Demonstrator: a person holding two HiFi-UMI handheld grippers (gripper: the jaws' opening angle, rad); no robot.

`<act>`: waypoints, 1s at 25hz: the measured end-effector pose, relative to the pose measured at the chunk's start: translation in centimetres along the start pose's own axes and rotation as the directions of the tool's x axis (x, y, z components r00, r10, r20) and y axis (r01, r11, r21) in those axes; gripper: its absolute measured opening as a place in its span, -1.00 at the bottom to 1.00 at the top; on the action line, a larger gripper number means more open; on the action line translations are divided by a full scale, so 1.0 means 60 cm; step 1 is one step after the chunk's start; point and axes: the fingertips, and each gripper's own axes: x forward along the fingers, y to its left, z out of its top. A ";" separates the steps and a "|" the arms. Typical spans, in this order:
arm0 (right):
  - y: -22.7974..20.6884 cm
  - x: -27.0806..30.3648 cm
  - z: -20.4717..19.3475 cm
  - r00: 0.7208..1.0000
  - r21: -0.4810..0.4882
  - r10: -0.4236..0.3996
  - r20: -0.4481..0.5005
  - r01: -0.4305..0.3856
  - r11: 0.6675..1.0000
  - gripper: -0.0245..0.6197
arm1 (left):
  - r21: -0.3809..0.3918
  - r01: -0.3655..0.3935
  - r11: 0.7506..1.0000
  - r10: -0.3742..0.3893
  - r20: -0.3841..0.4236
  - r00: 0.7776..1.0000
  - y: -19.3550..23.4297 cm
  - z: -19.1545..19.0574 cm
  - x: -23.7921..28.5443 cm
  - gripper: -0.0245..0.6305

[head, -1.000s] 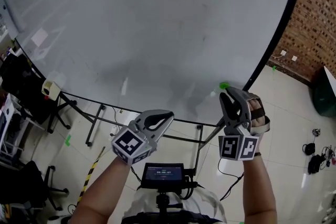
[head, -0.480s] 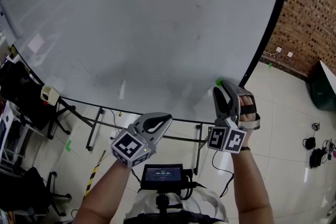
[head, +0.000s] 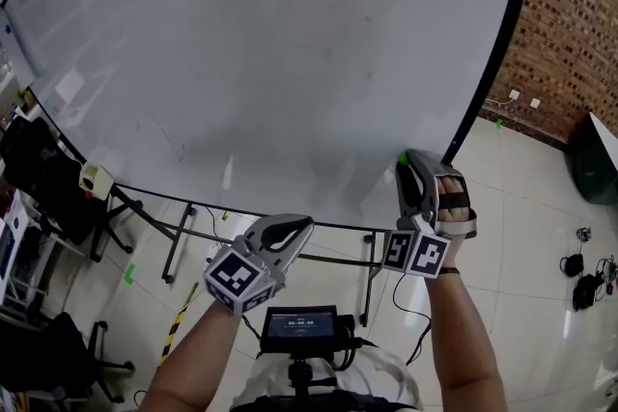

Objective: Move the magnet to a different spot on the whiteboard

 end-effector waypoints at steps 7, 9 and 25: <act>0.001 0.000 -0.001 1.000 0.028 0.012 0.011 -0.012 1.000 -0.48 | 0.004 0.004 1.000 -0.004 -0.005 1.000 0.002 0.001 0.005 -0.82; 0.001 0.000 -0.001 1.000 0.040 0.013 0.015 -0.014 0.999 -0.48 | -0.001 0.007 1.000 -0.007 -0.011 1.000 0.002 -0.002 0.007 -0.82; 0.019 -0.024 0.013 0.995 0.193 0.070 0.068 -0.082 0.978 -0.49 | -0.004 0.000 1.000 0.000 -0.017 1.000 0.007 -0.010 0.016 -0.82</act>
